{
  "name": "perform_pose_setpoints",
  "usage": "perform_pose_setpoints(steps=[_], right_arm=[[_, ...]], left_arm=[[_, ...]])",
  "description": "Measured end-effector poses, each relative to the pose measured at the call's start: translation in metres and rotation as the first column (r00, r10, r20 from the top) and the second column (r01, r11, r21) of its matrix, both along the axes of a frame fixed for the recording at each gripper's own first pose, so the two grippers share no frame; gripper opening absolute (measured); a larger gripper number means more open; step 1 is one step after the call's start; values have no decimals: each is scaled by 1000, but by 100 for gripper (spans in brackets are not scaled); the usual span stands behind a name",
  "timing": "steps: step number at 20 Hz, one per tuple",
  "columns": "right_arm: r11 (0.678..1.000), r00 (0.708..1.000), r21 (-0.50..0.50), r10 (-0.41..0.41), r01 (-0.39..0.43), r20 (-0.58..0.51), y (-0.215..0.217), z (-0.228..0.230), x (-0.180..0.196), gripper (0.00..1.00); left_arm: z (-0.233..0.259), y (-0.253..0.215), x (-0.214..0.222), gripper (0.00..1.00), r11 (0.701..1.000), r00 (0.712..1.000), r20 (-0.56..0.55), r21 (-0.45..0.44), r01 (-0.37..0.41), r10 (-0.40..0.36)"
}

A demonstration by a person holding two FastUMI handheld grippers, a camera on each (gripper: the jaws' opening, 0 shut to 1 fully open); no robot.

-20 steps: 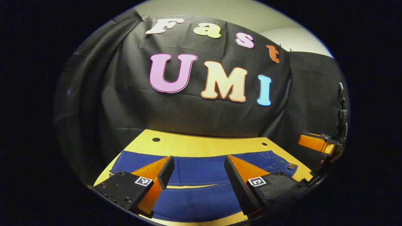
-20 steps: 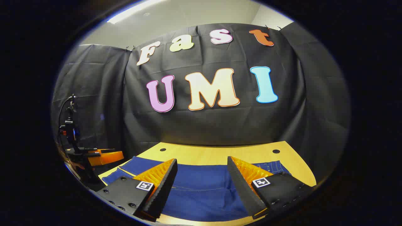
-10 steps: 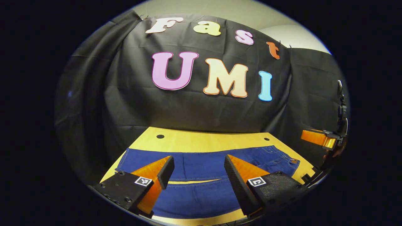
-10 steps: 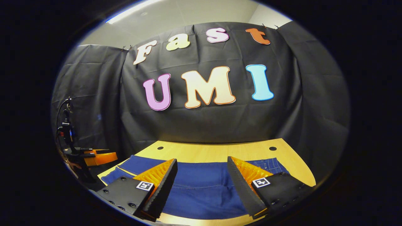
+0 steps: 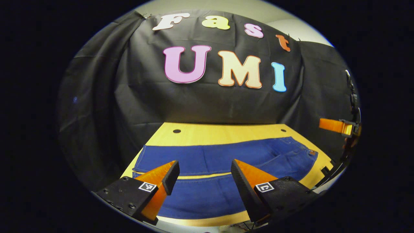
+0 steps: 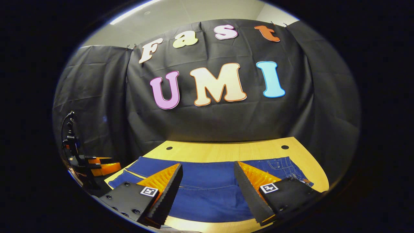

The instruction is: Grasp the waist and the cuffs of the jeans and fold them to make the two legs overlap; first hold the waist and fold one-third of the jeans toward the cuffs, then hold the cuffs and fold the remaining one-third in the same direction to finish folding.

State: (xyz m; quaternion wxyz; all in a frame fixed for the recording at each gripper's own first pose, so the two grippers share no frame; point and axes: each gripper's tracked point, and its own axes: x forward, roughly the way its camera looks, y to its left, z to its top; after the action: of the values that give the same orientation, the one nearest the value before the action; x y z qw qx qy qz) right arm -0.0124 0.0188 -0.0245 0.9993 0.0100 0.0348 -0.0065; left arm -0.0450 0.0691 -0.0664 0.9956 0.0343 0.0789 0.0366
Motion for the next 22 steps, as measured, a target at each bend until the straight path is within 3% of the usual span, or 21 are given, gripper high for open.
perform_pose_setpoints(steps=[1, 3, 4, 6, 9, 11, 12, 13, 14, 16, 18, 19, 22], right_arm=[[1000, 1000, 1, -2, 2, -2, 3, -1, -2, 93], [1000, 1000, 0, -7, 7, 0, 9, -4, -5, 98], [1000, 1000, -7, -14, 14, 1, 10, -7, -7, 98], [999, 1000, -25, -29, 29, 1, 13, -11, -10, 98], [999, 999, -21, -37, 37, -10, 18, -20, -16, 98], [999, 999, -18, -43, 42, -19, 21, -25, -20, 94], [999, 999, -21, -45, 44, -28, 21, -28, -22, 98], [998, 998, -31, -50, 49, -38, 21, -31, -22, 94], [998, 998, -43, -53, 51, -47, 20, -34, -23, 98], [997, 997, -64, -51, 47, -59, 21, -37, -22, 94], [996, 996, -75, -50, 45, -73, 21, -40, -21, 94], [996, 995, -77, -54, 47, -83, 20, -43, -20, 98], [995, 993, -86, -60, 51, -101, 18, -45, -22, 98]], left_arm=[[-7, 4, -3, 95, 1000, 1000, -19, -19, 8, -8], [-21, 11, -10, 94, 998, 998, -44, -53, 34, -36], [-28, 18, -11, 86, 998, 997, -55, -55, 44, -47], [-42, 34, -21, 79, 997, 992, -101, -22, 73, -75], [-67, 58, -41, 79, 982, 964, -215, 67, 174, -156], [-82, 74, -55, 82, 964, 932, -303, 108, 242, -200], [-87, 83, -61, 79, 956, 915, -342, 120, 268, -214], [-91, 89, -65, 79, 947, 899, -372, 127, 295, -231], [-97, 93, -70, 80, 936, 880, -404, 133, 326, -249], [-113, 109, -79, 79, 915, 841, -486, 180, 360, -235], [-129, 115, -80, 78, 887, 794, -558, 206, 414, -241], [-138, 118, -82, 78, 875, 766, -594, 204, 440, -247], [-160, 130, -93, 78, 852, 688, -675, 169, 496, -266]])
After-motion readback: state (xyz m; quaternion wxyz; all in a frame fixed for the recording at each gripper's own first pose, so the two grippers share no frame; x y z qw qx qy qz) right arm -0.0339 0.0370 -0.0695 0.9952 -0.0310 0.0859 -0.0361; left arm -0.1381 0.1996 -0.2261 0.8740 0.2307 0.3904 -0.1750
